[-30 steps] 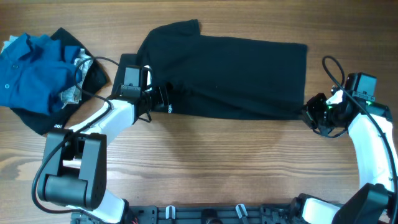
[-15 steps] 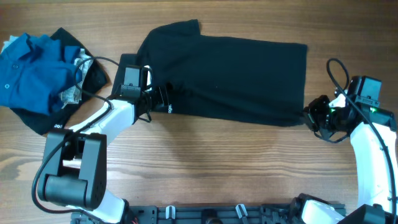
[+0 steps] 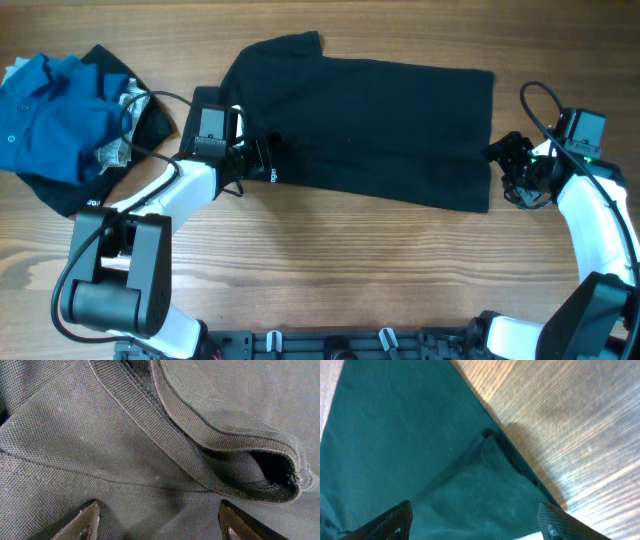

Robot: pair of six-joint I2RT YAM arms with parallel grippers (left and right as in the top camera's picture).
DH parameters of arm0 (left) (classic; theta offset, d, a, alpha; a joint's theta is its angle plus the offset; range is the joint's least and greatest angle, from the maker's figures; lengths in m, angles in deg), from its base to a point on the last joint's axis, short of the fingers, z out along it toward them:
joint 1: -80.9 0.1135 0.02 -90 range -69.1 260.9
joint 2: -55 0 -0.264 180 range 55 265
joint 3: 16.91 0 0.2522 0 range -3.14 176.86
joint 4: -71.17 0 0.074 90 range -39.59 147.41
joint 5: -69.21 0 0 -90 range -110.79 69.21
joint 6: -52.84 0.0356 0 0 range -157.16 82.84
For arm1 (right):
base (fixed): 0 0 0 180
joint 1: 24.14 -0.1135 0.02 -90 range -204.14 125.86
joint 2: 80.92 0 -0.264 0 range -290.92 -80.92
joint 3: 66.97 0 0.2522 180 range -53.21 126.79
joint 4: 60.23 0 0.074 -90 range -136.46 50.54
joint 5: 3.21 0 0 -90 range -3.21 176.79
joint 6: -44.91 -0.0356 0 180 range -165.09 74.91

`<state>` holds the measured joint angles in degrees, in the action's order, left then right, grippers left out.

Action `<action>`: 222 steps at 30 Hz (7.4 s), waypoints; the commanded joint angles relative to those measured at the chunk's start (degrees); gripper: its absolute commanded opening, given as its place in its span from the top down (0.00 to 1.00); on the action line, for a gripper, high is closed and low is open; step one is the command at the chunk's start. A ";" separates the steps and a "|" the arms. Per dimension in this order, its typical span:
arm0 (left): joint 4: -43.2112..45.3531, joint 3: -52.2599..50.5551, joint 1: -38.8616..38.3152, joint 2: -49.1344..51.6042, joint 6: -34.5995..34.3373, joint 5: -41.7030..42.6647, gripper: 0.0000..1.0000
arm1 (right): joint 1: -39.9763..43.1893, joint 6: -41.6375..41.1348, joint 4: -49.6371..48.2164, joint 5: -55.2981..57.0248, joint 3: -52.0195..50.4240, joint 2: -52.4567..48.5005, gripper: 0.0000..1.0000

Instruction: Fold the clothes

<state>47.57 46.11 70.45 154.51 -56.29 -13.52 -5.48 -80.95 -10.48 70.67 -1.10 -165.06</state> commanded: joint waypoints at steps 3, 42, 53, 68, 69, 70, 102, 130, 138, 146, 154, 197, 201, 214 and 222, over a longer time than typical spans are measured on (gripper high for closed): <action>0.15 0.37 0.31 0.59 0.92 -0.76 0.20 | -0.04 5.33 -0.02 3.45 0.37 -0.52 0.24; -0.07 2.12 0.31 -7.72 0.90 3.23 0.13 | 2.80 14.69 -21.81 -10.95 2.43 -15.21 0.29; -3.98 2.67 -3.21 -4.61 2.32 8.61 0.96 | 3.21 14.36 -12.11 -16.35 3.28 -13.73 0.30; 27.87 7.10 -4.68 5.60 -5.33 10.08 0.96 | 3.23 13.18 -11.91 -16.35 3.28 -13.73 0.34; 25.33 8.94 -4.70 5.31 -5.07 12.55 0.96 | 3.23 13.33 -11.63 -16.33 3.28 -13.73 0.34; 22.23 10.12 -4.70 4.96 -4.42 12.90 0.95 | 3.23 13.40 -11.43 -16.31 3.28 -13.73 0.34; 13.97 13.77 -4.44 13.31 3.48 5.05 0.95 | 3.21 13.33 -10.47 -15.85 3.28 -13.73 0.32; 12.81 13.92 4.20 14.95 2.19 0.76 0.96 | 3.17 16.20 -8.07 -11.72 3.28 -13.79 0.26; 28.35 13.94 2.78 15.91 -4.09 10.69 0.96 | 3.17 16.17 -8.11 -11.72 3.28 -13.77 0.27; 6.49 14.10 9.16 9.20 1.57 11.10 0.78 | 3.17 19.15 -4.37 -8.31 3.28 -13.79 0.25; -17.92 13.88 18.51 0.66 9.99 9.81 0.60 | 3.17 14.01 2.67 0.04 3.28 -13.79 0.12; -45.44 9.88 19.67 4.22 7.91 3.74 0.96 | 5.64 13.55 16.72 9.27 0.87 -10.25 0.96; -47.06 6.80 18.34 4.20 6.23 3.52 0.96 | 5.64 13.77 18.05 10.40 0.87 -10.25 0.96; -56.19 21.64 18.34 -2.84 6.73 1.84 0.64 | 5.64 16.41 18.47 0.26 13.51 -5.42 0.35; -39.28 34.64 12.90 -5.46 12.33 11.80 0.59 | 5.40 22.36 10.64 -20.41 19.12 0.63 0.35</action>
<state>0.42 79.16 87.14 149.52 -48.29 -8.12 -0.02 -61.58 1.65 60.57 17.02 -165.89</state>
